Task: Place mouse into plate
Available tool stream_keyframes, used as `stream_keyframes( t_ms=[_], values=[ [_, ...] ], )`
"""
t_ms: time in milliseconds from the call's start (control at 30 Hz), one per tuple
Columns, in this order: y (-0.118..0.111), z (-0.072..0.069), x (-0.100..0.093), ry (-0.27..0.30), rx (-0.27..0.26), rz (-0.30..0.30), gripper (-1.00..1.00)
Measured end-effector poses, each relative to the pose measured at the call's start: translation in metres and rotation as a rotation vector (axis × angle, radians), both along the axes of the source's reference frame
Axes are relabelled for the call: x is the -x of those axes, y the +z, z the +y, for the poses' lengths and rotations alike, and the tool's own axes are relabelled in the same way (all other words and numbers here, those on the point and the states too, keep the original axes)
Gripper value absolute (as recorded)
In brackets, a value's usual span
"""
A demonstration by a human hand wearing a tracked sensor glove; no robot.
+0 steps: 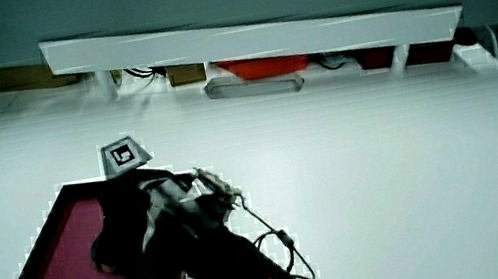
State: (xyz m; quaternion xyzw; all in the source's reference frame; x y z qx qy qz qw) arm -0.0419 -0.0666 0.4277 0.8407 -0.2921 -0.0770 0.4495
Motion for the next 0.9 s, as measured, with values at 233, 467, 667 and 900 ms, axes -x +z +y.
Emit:
stream_keyframes(
  t_ms=[233,467,667,900],
  values=[
    [-0.069,0.025,-0.02,-0.073,-0.115,-0.214,-1.0],
    [-0.108,0.056,-0.058,-0.091,-0.157,-0.193,-1.0],
    [-0.136,0.068,-0.088,-0.084,-0.226,-0.234,-1.0],
    [-0.154,0.072,-0.1,-0.082,-0.193,-0.239,-1.0]
  ],
)
